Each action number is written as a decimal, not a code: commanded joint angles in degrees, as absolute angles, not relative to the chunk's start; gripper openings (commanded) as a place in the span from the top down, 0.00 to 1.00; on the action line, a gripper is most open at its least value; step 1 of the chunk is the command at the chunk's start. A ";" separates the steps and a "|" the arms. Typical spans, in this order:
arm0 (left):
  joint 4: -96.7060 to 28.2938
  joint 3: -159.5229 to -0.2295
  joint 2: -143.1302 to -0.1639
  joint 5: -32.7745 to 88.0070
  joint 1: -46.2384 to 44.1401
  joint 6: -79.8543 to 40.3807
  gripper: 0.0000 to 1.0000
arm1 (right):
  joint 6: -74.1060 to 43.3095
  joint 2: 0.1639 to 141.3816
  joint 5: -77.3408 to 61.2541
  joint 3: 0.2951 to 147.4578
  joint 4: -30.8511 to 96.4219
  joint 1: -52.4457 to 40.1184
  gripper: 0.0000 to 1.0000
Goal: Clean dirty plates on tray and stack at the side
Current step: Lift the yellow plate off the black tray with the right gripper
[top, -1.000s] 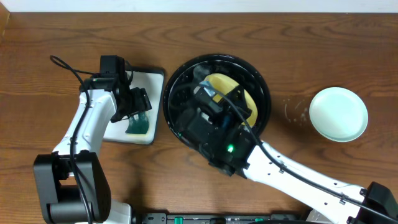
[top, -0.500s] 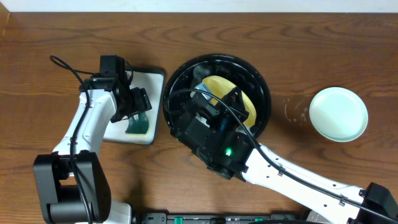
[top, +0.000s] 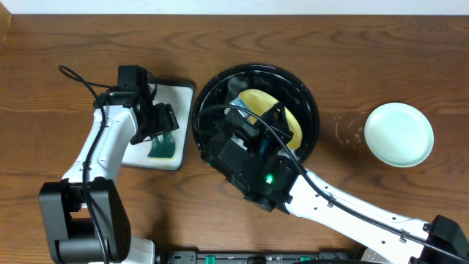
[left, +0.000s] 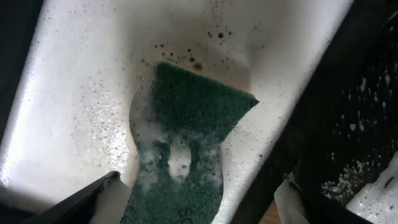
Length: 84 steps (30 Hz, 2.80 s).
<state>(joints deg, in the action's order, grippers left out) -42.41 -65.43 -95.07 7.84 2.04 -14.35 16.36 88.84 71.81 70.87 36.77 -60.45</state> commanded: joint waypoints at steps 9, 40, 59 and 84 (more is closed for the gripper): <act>-42.61 -65.60 -95.11 8.36 2.20 -14.22 0.19 | 16.80 87.42 73.93 71.99 36.64 -60.80 0.99; -42.61 -65.60 -95.11 8.36 2.20 -14.22 0.19 | 16.78 87.42 72.82 71.99 35.55 -60.75 0.99; -42.61 -65.60 -95.11 8.36 2.20 -14.22 0.19 | 14.96 87.42 68.53 71.99 35.46 -60.58 0.99; -42.61 -65.60 -95.11 8.36 2.20 -14.24 0.19 | 11.79 87.42 67.00 71.99 35.53 -60.40 0.99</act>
<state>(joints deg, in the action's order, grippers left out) -42.41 -65.43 -95.07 7.84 2.04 -14.35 13.34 88.84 66.15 70.87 35.70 -60.45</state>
